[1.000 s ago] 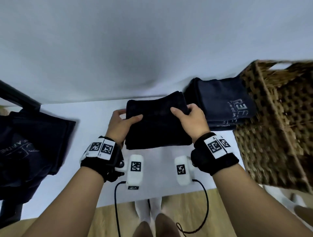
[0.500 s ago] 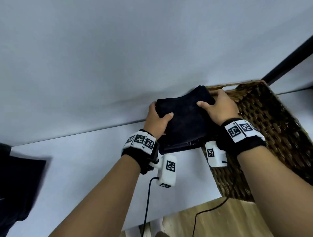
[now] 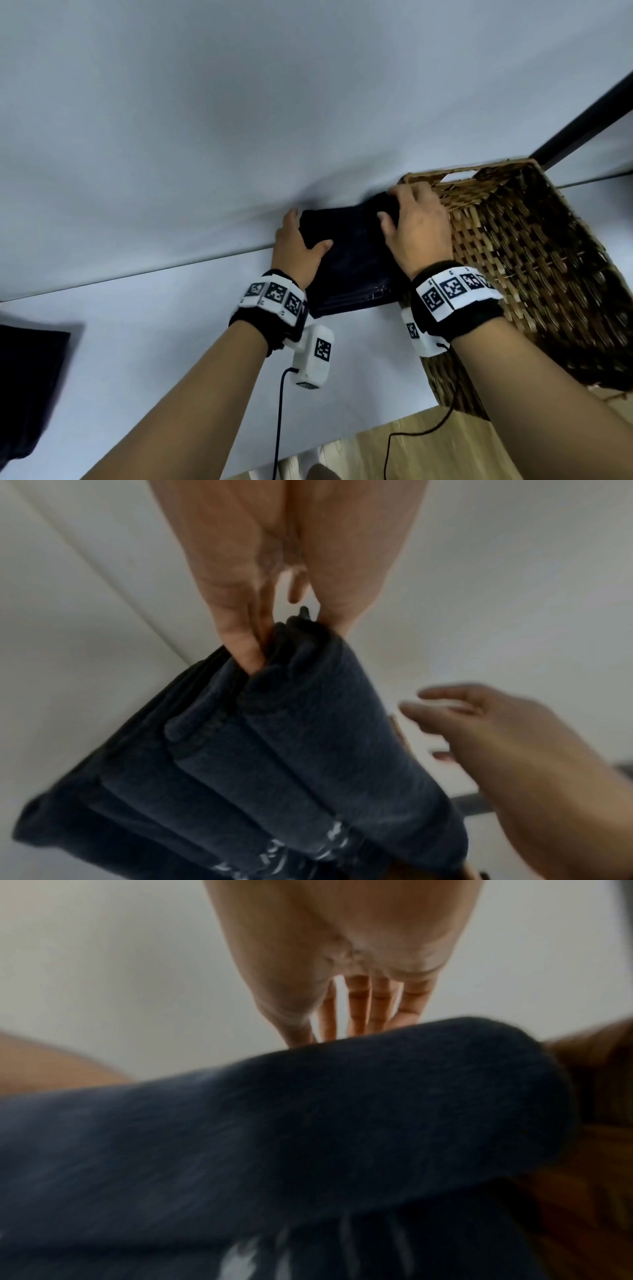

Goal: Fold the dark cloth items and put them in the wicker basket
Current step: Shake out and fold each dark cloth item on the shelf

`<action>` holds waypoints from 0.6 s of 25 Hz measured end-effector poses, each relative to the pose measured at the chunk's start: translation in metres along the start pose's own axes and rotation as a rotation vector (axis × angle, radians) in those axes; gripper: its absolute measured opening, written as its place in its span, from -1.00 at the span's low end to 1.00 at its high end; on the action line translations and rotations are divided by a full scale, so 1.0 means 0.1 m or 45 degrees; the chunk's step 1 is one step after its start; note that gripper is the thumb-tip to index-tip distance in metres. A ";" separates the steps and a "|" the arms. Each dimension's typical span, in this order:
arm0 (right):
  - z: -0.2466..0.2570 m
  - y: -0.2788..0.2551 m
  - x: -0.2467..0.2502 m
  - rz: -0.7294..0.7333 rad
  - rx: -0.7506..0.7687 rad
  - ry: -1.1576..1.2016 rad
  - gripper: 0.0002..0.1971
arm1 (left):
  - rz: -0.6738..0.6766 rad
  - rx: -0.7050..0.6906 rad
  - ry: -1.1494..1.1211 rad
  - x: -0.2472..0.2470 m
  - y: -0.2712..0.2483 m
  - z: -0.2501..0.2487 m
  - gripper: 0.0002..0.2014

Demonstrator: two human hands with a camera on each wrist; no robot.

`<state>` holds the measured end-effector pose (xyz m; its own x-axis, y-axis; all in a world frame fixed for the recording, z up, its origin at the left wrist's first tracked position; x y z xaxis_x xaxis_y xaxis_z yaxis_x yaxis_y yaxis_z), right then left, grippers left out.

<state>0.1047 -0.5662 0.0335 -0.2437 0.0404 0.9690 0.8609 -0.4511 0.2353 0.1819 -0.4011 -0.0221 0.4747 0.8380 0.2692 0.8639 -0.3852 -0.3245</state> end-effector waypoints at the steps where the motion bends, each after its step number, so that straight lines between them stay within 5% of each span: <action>1: 0.04 -0.04 -0.07 0.025 0.060 0.010 -0.66 | -0.024 -0.170 0.287 -0.01 -0.05 -0.05 -0.28; 3: 0.09 -0.14 -0.25 0.198 0.078 -0.018 -0.67 | 0.062 -0.487 0.868 -0.08 -0.17 -0.14 -0.35; 5: 0.07 -0.16 -0.39 0.326 -0.020 -0.020 -0.65 | 0.260 -0.474 1.163 -0.12 -0.18 -0.10 -0.36; 9: 0.09 -0.16 -0.41 0.391 -0.101 -0.044 -0.64 | 0.382 -0.346 1.221 -0.06 -0.12 -0.02 -0.34; 12: 0.41 -0.18 -0.20 0.235 -0.102 0.120 -0.69 | 0.230 -0.447 1.091 0.19 -0.20 -0.10 -0.39; 15: 1.16 -0.30 -0.06 0.289 0.127 0.374 -0.74 | 0.077 -0.390 0.991 0.84 -0.37 -0.04 -0.52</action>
<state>0.1326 -0.4493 0.0296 -0.1468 -0.3148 0.9378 0.9434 -0.3297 0.0370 0.1907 -0.3176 0.0163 0.4052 0.3497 0.8447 0.7875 -0.6028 -0.1282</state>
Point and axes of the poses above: each hand's wrist, its own y-axis towards the middle knuckle, its own x-axis out of the back of the hand, z = x × y, the point moved 1 cm from there along y, towards the middle knuckle, and after that the axes turned 8 degrees about -y, right-handed, at the moved point
